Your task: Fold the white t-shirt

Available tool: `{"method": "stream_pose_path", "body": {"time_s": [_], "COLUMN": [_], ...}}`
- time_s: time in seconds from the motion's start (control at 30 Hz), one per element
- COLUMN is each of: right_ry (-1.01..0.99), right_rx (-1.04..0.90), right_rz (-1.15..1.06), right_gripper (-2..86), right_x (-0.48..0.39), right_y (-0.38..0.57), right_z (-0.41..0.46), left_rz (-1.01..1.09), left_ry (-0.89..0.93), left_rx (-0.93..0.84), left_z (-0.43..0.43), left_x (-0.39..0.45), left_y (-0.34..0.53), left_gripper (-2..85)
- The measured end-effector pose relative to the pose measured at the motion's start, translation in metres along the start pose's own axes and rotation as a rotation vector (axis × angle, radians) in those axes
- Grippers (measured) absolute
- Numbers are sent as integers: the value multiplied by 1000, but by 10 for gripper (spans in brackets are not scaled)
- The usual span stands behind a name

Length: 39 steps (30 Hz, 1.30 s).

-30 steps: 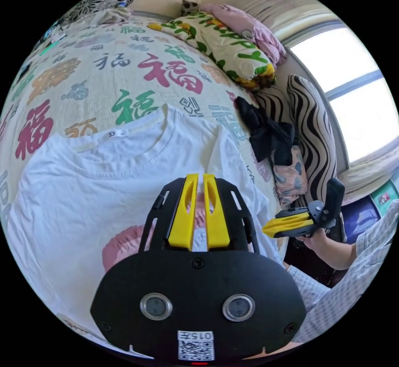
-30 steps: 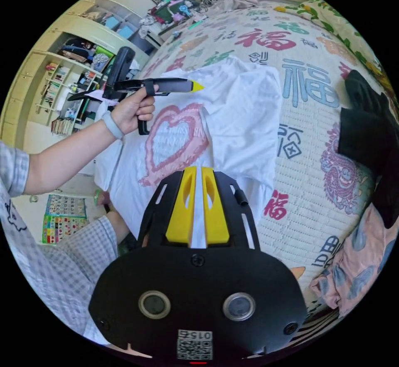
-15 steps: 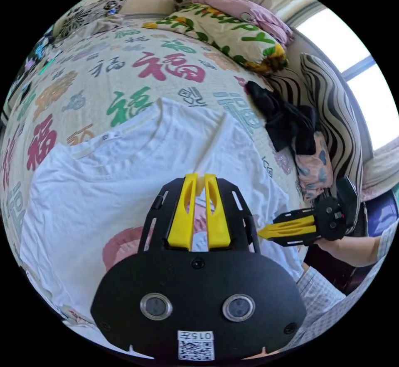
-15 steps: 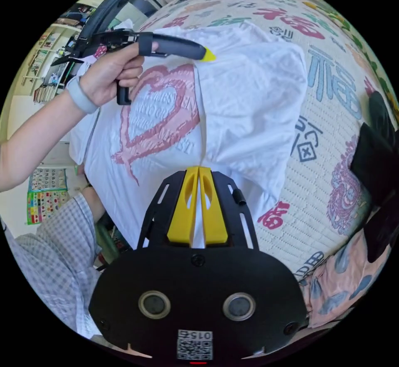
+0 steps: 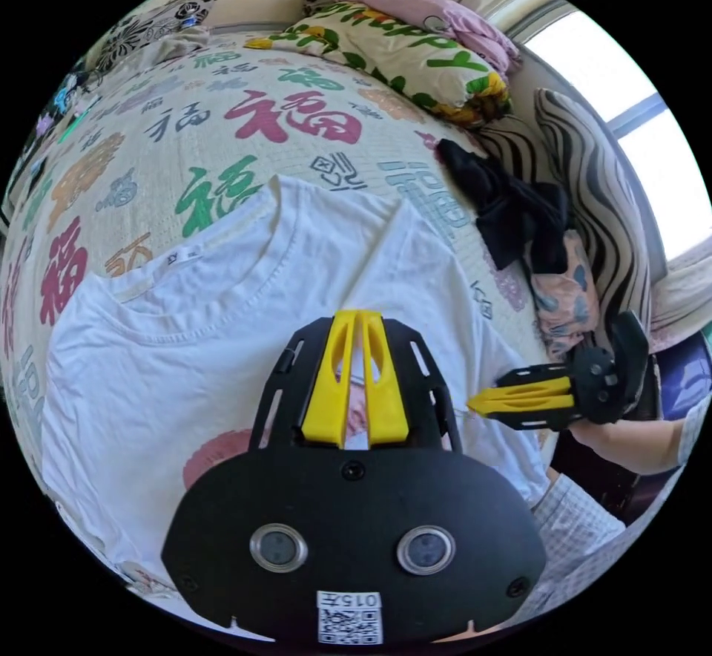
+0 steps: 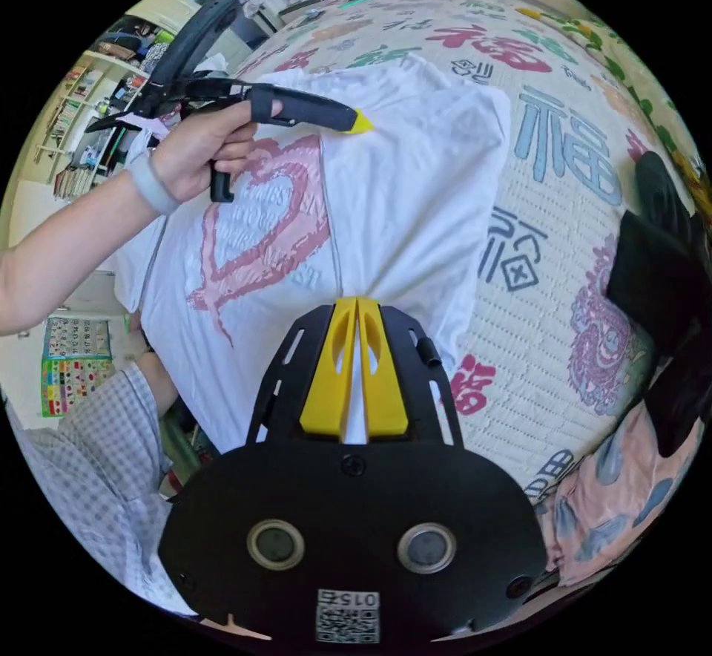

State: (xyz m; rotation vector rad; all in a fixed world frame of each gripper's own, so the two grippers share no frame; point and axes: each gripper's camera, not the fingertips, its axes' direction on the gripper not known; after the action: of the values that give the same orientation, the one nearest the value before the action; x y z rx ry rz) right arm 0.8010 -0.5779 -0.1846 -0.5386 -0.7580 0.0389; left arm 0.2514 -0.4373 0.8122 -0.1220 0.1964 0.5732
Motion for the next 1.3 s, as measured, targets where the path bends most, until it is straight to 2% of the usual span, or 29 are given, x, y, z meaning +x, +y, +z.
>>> {"method": "stream_pose_path", "body": {"time_s": [0.1, 0.13, 0.2, 0.27, 0.33, 0.4, 0.53, 0.63, 0.77, 0.9, 1.0, 1.13, 1.2, 1.23, 1.3], "right_ry": [-72, -91, -96, -34, 55, 2, -126, -104, -156, 159, 356, 338, 325, 522, 723], "right_rx": [-21, -29, 9, 107, 167, 146, 86, 120, 154, 226, 157, -15, -46, -90, -225], "right_rz": [25, 32, 63, 123, 222, 259, 277, 301, 300, 307, 278, 185, 180, 127, 51], "right_gripper": [-5, -4, -3, 1, 26, 42, 17, 4, 10, 67, 102, 111, 38, 31, 26], "right_x": [-2, -2, 0, 7, 20, 29, 30, 24, 20, 26, 38, 44, 44, 39, 46], "right_y": [0, -2, -4, -5, -10, -17, -26, -25, -30, -42, -78, -131, -139, -141, -144], "right_z": [0, -3, -14, -30, -37, -29, -2, 1, 4, -20, -8, 34, 37, 40, 50], "left_rz": [19, 18, 23, 39, 27, 21, 20, -22, -42, -53, -93, -171, -204, -220, -237], "left_ry": [-4, -56, -74, 82, 132, 144, 157, 136, 166, 243, 308, 383, 392, 403, 431], "left_rx": [-30, -38, 6, 99, 99, 86, -53, -36, 21, 192, 251, 241, 239, 237, 235], "left_z": [-9, -18, -37, -58, -58, -50, -25, -34, -57, -109, -143, -170, -181, -188, -196], "left_x": [-3, 0, 5, 10, 14, 16, 18, 7, 0, -8, -15, -18, -18, -18, -19], "left_y": [-1, -1, -1, -10, -28, -46, -70, -65, -45, -8, 28, 72, 87, 96, 106], "left_gripper": [0, 3, 14, 51, 75, 82, 39, 13, 31, 38, 33, 34, 33, 32, 29]}}
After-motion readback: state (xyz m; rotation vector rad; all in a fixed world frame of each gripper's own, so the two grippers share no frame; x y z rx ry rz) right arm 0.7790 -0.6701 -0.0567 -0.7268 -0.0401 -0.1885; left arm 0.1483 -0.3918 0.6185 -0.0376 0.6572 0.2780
